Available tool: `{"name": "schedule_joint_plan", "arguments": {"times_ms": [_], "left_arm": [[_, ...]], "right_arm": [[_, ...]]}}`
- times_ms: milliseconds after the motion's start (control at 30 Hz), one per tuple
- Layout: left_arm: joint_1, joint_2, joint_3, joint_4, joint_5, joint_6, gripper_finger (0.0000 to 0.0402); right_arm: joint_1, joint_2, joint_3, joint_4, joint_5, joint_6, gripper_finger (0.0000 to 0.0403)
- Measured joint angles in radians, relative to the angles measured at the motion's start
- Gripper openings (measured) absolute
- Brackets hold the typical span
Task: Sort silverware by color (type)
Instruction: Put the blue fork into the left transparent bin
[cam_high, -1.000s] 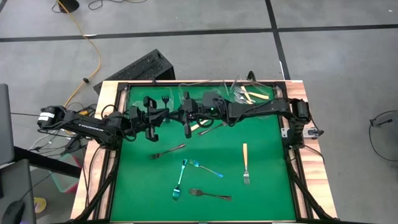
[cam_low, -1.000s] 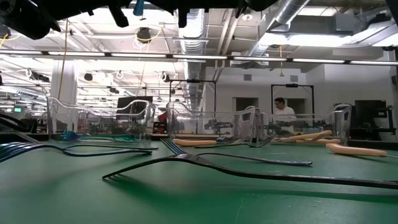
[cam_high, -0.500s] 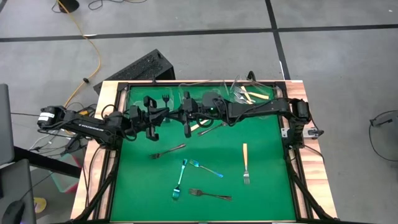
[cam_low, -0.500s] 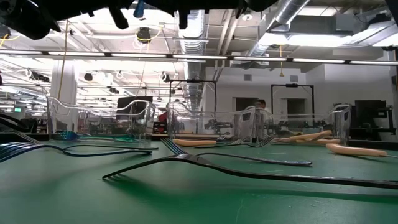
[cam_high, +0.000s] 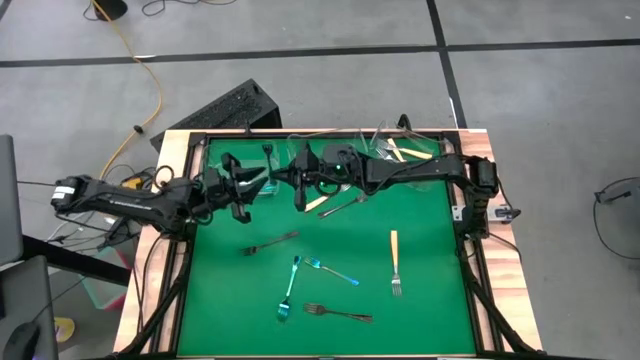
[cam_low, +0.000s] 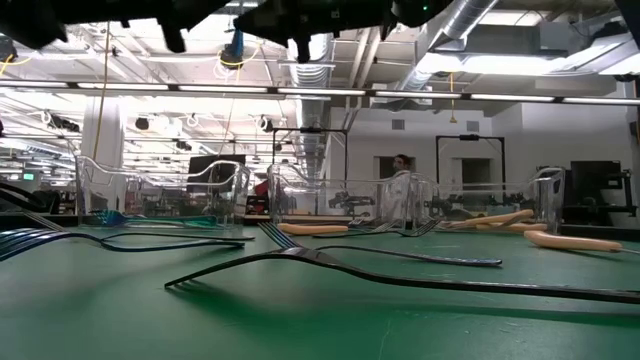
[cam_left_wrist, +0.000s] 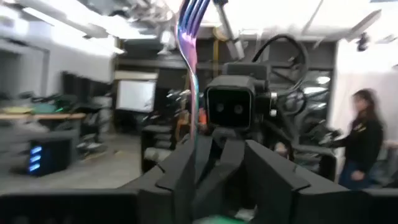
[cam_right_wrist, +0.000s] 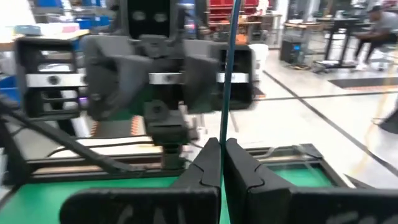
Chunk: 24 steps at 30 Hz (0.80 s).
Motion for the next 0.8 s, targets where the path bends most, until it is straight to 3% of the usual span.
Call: {"name": "schedule_joint_plan", "arguments": {"times_ms": [167,400,800], "left_arm": [[0.000,-0.168,0.000,-0.233,-0.114,-0.049,0.0164],[0.000,-0.334,0.000,-0.379,-0.099,-0.111,0.0173],[0.000,-0.401,0.000,-0.381,-0.042,-0.107,0.0173]], "right_arm": [[-0.038,0.000,0.000,-0.007,0.074,0.000,0.0021],[-0.098,0.038,0.035,-0.109,0.120,-0.031,0.0021],[-0.114,0.343,0.453,-0.363,0.116,-0.128,0.0021]]}}
